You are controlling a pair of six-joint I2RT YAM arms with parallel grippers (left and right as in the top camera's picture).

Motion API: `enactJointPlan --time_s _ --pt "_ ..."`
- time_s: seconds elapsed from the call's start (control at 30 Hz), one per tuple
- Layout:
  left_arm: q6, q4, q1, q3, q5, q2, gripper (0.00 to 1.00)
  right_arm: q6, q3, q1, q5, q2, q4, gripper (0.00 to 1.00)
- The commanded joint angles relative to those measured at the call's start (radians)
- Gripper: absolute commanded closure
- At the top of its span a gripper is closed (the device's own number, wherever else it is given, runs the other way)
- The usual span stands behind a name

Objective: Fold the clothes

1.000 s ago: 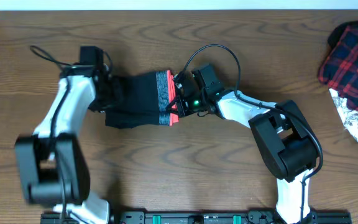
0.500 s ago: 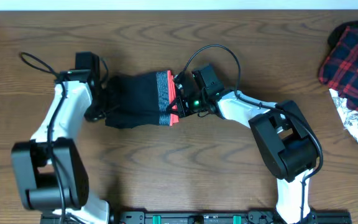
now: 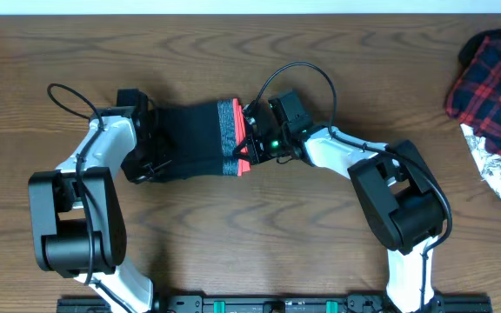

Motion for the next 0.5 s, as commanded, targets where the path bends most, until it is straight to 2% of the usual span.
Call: enactJointPlan --time_s 0.0,0.27,0.37,0.47 --pt "0.021 0.004 0.004 -0.047 0.007 0.057 0.94 0.011 0.006 -0.001 0.01 0.021 -0.008 0.96" --pt "0.04 -0.015 0.004 0.008 0.007 -0.088 0.92 0.011 0.006 -0.001 0.01 0.021 -0.013 0.96" --pt "0.075 0.016 0.004 0.009 0.007 -0.17 0.78 0.01 0.006 -0.001 0.01 0.021 -0.013 0.95" --pt "0.125 0.048 0.004 0.009 0.007 -0.245 0.75 -0.005 0.006 -0.005 0.01 0.02 -0.011 0.93"
